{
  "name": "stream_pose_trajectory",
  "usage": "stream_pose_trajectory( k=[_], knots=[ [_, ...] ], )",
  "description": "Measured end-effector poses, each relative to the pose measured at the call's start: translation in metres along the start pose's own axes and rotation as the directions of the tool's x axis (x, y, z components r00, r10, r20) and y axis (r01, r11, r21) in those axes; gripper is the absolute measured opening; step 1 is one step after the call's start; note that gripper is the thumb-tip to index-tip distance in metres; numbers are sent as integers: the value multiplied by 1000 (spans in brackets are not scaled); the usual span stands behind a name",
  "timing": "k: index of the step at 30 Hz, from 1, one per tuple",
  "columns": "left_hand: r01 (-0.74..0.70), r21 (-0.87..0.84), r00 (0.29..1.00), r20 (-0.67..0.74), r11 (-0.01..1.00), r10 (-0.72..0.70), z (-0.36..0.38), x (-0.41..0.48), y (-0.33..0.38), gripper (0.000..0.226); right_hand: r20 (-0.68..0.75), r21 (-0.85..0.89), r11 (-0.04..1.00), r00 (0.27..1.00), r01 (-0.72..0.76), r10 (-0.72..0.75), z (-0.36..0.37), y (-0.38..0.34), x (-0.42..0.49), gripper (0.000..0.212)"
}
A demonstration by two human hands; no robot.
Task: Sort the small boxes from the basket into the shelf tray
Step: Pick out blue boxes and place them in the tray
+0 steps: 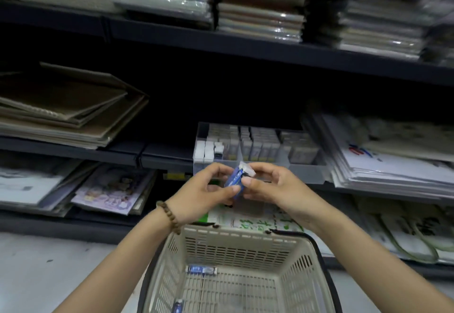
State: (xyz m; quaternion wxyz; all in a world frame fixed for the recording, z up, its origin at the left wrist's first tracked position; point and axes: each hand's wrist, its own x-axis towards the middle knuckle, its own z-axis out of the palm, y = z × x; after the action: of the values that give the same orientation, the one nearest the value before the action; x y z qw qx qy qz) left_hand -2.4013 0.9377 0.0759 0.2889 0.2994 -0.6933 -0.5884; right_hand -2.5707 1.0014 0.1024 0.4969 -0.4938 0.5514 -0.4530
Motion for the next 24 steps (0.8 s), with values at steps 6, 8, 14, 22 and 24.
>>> stream_pose_trajectory(
  k=[6, 8, 14, 22, 24],
  knots=[
    [-151, 13, 948, -282, 988, 148, -21, 37, 2, 34, -66, -120, 990, 994, 79, -87, -10, -25, 52, 30],
    [-185, 100, 883, -419, 978, 210, -32, 45, -10, 29, -90, -132, 989, 993, 66, -78, -14, -26, 73, 33],
    [40, 98, 869, -495, 994, 14, -50, 61, -63, 51, -58, -268, 962, 997, -58, 44, -13, -13, 121, 34],
    [7, 8, 906, -424, 1000, -3, -47, 63, -77, 33, -33, -403, 913, 998, -60, 52, -2, -6, 139, 40],
    [-2, 4, 908, -420, 1000, 3, -47, 62, -77, 35, -36, -484, 874, 999, -41, 28, -3, -6, 139, 40]
  ],
)
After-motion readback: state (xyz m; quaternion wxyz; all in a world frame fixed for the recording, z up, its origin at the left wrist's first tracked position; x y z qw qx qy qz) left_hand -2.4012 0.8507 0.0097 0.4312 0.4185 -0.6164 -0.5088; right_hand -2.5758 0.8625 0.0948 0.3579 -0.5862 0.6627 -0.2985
